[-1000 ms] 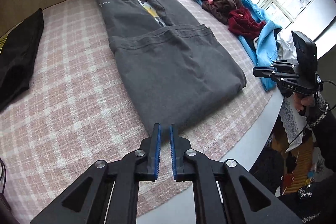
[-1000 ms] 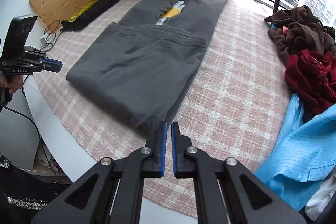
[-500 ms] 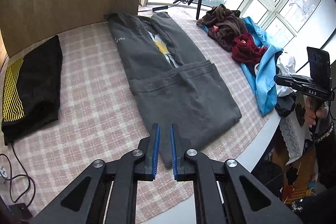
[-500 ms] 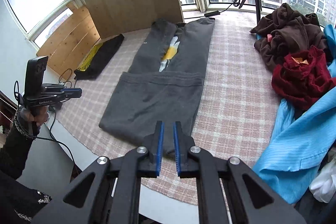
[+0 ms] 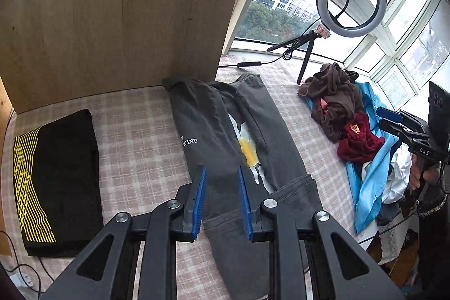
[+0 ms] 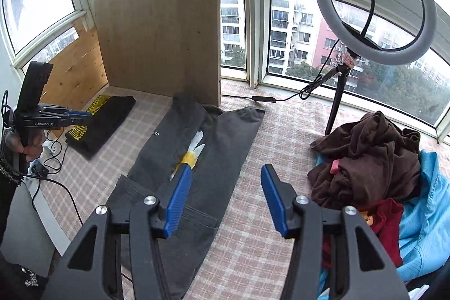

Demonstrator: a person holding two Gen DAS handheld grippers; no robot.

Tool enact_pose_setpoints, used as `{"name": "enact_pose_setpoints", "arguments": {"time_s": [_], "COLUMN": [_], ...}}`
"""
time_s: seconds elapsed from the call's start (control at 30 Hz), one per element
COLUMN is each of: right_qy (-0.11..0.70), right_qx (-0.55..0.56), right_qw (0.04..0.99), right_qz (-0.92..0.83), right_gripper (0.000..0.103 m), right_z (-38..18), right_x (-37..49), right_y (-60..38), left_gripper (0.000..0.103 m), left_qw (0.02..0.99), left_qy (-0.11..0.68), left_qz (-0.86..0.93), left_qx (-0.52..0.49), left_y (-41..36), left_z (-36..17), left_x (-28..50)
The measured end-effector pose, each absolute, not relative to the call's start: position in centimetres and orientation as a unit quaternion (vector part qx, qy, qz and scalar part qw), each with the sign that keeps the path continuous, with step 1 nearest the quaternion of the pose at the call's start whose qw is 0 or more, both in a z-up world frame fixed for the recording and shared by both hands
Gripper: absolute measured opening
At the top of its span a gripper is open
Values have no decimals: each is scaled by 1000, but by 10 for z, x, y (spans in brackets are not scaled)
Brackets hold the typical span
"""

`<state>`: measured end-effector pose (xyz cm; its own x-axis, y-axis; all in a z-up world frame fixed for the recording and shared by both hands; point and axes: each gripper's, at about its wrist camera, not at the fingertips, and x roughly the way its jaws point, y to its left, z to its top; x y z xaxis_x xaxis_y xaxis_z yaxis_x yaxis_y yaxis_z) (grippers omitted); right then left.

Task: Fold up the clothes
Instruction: 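Grasp the folded edge with both grippers and fold it over toward the collar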

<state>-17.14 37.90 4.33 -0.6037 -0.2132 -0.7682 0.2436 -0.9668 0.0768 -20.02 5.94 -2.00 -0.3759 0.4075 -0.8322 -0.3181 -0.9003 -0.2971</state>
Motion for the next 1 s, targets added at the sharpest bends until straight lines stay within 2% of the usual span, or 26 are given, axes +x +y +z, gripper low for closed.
{"name": "enact_pose_setpoints", "arguments": {"time_s": [0.33, 0.5, 0.67, 0.77, 0.83, 0.93, 0.97, 1.0], "right_qy": [-2, -46, -73, -87, -100, -122, -122, -119], "right_qx": [503, 523, 517, 511, 502, 494, 492, 491], "right_qw": [125, 128, 139, 149, 156, 180, 190, 198], "right_qz": [-855, -841, -842, -842, -845, -842, -841, -840], "right_gripper": [51, 51, 51, 52, 54, 53, 51, 33], "right_z": [-71, -115, -134, -139, -139, -138, -138, -137], "right_x": [-317, -371, -399, -413, -420, -427, -427, -427], "right_y": [370, 377, 380, 381, 383, 379, 376, 372], "left_gripper": [29, 32, 40, 50, 51, 42, 27, 16], "left_qw": [194, 189, 191, 196, 200, 213, 218, 223], "left_qy": [-31, -74, -91, -115, -123, -130, -131, -131], "left_qz": [789, 774, 774, 777, 781, 784, 785, 788], "left_qx": [-583, -600, -597, -587, -579, -568, -564, -559], "left_y": [90, 87, 87, 86, 88, 93, 96, 98], "left_z": [-97, -139, -163, -167, -167, -168, -168, -168], "left_x": [-303, -361, -393, -402, -407, -408, -407, -405]}}
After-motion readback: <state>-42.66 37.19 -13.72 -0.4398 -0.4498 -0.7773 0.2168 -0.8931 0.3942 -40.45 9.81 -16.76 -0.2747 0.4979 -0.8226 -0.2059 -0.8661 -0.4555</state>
